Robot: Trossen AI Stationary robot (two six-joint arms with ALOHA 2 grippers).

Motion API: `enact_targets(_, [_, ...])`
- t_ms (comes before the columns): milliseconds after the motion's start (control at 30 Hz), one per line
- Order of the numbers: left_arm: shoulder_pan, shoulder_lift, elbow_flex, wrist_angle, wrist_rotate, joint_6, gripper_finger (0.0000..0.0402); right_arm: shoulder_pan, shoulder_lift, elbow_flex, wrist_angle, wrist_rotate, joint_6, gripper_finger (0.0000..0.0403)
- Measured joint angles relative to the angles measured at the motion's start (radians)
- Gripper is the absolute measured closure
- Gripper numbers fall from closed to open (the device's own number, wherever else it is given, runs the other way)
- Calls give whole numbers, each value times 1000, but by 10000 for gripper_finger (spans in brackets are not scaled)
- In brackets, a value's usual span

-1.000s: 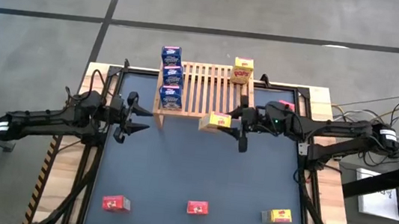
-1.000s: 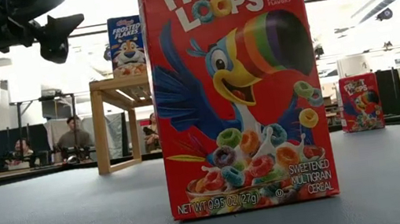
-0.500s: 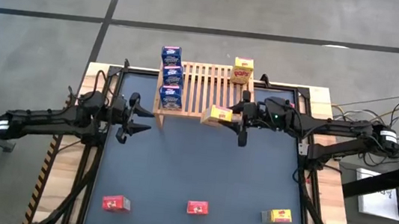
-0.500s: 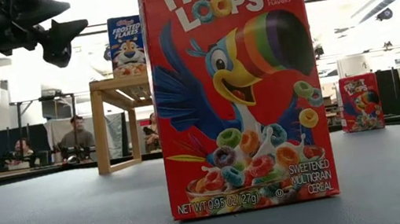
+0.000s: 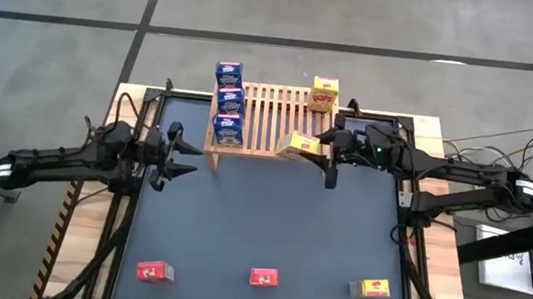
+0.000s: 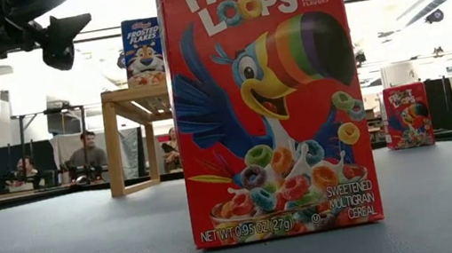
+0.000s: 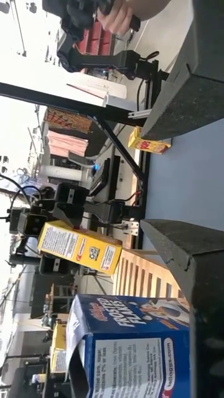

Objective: Stack cereal on shelf
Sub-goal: Put the top yellow cereal box on the shelf aligned with the other yellow cereal box

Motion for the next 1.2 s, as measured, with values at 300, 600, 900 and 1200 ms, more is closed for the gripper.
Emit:
enact_targets(300, [0,-35,-2,-41,-3,0,199,-72,-33,0,-39,62,-44,218])
enact_targets(600, [0,-31,-2,-48,-3,4,199,-178,-34,0,-77,42,-118,218])
enact_targets(900, [0,-29,-2,-48,-3,4,199,-361,-39,27,-195,-242,-111,225])
enact_targets(1200, [0,-29,-4,-49,-3,3,199,-437,-13,207,-470,-297,-207,227])
